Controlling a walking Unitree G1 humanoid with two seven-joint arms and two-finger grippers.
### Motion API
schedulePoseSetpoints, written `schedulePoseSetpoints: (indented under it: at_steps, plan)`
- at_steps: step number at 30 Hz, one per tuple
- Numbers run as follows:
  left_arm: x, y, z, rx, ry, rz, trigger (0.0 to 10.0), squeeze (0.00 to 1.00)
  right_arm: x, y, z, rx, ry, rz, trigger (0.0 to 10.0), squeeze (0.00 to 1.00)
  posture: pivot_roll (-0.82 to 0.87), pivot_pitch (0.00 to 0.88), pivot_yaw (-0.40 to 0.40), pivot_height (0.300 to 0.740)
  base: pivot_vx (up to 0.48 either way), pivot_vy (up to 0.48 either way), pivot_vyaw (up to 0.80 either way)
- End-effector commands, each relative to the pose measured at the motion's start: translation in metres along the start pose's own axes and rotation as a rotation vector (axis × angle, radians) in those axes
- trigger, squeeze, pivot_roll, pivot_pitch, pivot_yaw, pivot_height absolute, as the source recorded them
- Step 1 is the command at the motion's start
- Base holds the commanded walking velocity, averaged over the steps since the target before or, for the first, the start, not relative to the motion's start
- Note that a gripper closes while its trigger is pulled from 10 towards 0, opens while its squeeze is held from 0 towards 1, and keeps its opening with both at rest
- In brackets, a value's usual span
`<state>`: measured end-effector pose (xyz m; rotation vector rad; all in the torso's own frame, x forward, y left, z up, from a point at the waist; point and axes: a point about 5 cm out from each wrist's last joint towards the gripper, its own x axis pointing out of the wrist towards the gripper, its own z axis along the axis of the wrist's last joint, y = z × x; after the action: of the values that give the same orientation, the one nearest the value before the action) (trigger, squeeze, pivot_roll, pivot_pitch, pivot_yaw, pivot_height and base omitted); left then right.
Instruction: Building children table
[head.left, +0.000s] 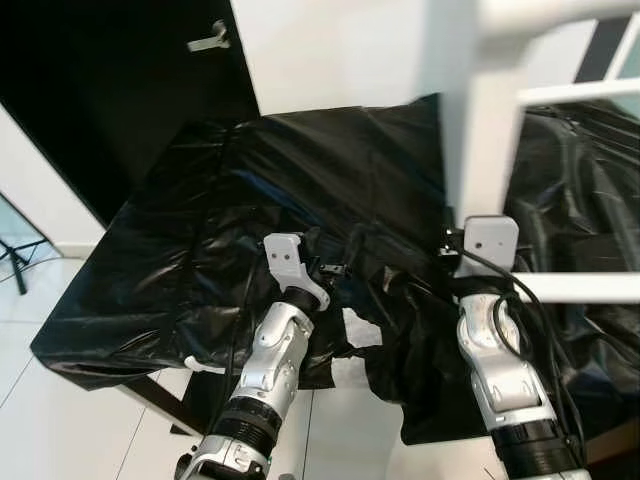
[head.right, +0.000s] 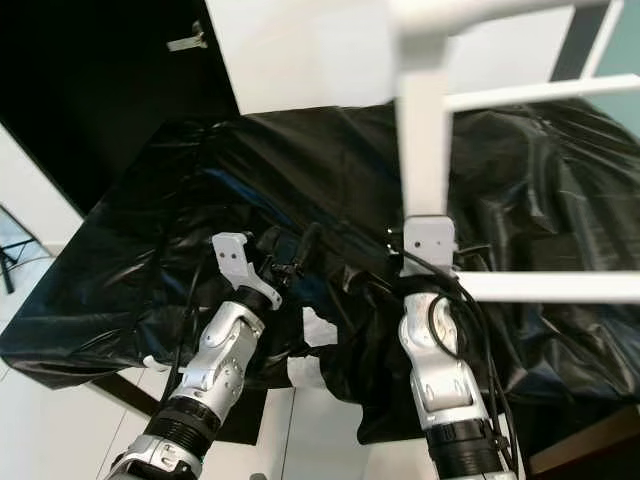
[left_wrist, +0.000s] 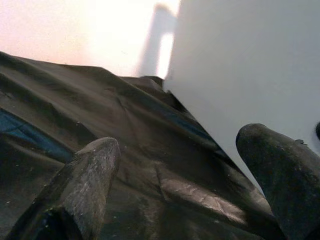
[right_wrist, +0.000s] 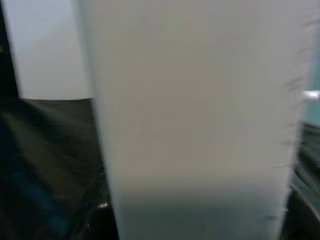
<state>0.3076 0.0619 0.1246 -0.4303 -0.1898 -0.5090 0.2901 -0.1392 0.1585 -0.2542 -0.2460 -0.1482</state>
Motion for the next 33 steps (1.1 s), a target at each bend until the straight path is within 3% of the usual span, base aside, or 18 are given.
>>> schedulePoseSetpoints:
  at_steps: [1,4,5,6,7,11,14,16,19,20,21,22,23,25,31,32,33]
  plan:
    - [-0.004,-0.005,0.0,0.017,0.002,-0.177,10.0,0.0,-0.005,0.014,-0.012,0.038,0.082,0.115,0.0,1.0,0.04,0.0,0.092,0.74,0.0,0.0,0.0]
    - [-0.006,-0.005,0.0,0.02,0.002,-0.174,10.0,0.0,-0.004,0.016,-0.011,0.082,0.08,0.158,0.0,1.0,0.04,0.0,0.092,0.74,0.0,0.0,0.0]
    - [-0.006,-0.005,0.0,0.021,0.002,-0.175,10.0,0.0,-0.005,0.016,-0.012,0.116,0.082,0.178,0.0,0.48,0.04,0.0,0.095,0.74,0.0,0.0,0.0]
    - [-0.005,-0.005,0.001,0.021,0.001,-0.175,10.0,0.0,-0.006,0.016,-0.011,0.137,0.083,0.186,0.0,0.48,0.04,0.0,0.095,0.74,0.0,0.0,0.0]
    - [-0.005,-0.005,0.001,0.021,0.0,-0.175,10.0,0.0,-0.008,0.016,-0.01,0.168,0.073,0.196,0.0,0.01,0.03,0.0,0.097,0.74,0.0,0.0,0.0]
    - [-0.002,-0.005,0.001,0.024,-0.001,-0.176,10.0,0.0,-0.017,0.014,-0.007,0.394,0.055,0.252,0.0,0.0,0.03,0.0,0.102,0.74,0.0,0.0,0.0]
    - [0.0,-0.004,0.001,0.027,-0.002,-0.166,10.0,0.0,-0.018,0.017,-0.008,0.416,0.051,0.33,0.0,0.0,0.02,0.0,0.102,0.74,0.0,0.0,0.0]
    - [0.001,-0.001,0.001,0.046,-0.001,-0.135,10.0,0.0,-0.016,0.016,-0.009,0.415,0.037,0.313,0.0,0.0,0.03,0.0,0.101,0.74,0.0,0.0,0.0]
    - [0.001,0.021,0.001,0.15,0.012,0.039,10.0,0.0,-0.007,0.017,-0.012,0.376,0.074,0.263,0.0,0.0,0.03,0.0,0.1,0.74,0.0,0.0,0.0]
    - [0.001,0.022,0.002,0.159,0.009,0.048,10.0,0.0,-0.005,0.015,-0.014,0.338,0.08,0.225,0.0,0.0,0.03,0.0,0.099,0.74,0.0,0.0,0.0]
    - [0.001,0.023,0.002,0.168,0.006,0.051,10.0,0.0,-0.003,0.007,-0.023,0.232,0.101,0.109,5.8,0.0,0.03,0.0,0.1,0.74,0.0,0.0,0.0]
    - [0.001,0.023,0.002,0.17,0.006,0.053,10.0,0.0,-0.003,0.003,-0.027,0.188,0.111,0.048,10.0,0.0,0.03,0.0,0.1,0.74,0.0,0.0,0.0]
    - [0.001,0.023,0.002,0.176,0.005,0.058,10.0,0.0,-0.003,-0.006,-0.038,0.12,0.147,-0.037,10.0,0.0,0.03,0.0,0.101,0.74,0.0,0.0,0.0]
    - [0.001,0.024,0.001,0.191,0.006,0.066,10.0,0.0,-0.003,-0.013,-0.046,0.091,0.195,-0.1,10.0,0.0,0.03,0.0,0.106,0.74,0.0,0.0,0.0]
    - [0.002,0.023,-0.001,0.211,0.005,0.082,10.0,0.0,0.0,-0.003,-0.049,0.168,0.236,-0.046,10.0,0.0,0.04,0.0,0.107,0.74,0.0,0.0,0.0]
    - [0.001,0.023,-0.001,0.216,0.004,0.081,10.0,0.0,-0.003,0.009,-0.048,0.32,0.257,0.09,10.0,0.0,0.04,0.0,0.108,0.74,0.0,0.0,0.0]
    - [0.001,0.023,-0.001,0.219,0.002,0.081,10.0,0.0,-0.006,0.017,-0.045,0.395,0.266,0.178,10.0,0.0,0.04,0.0,0.108,0.74,0.0,0.0,0.0]
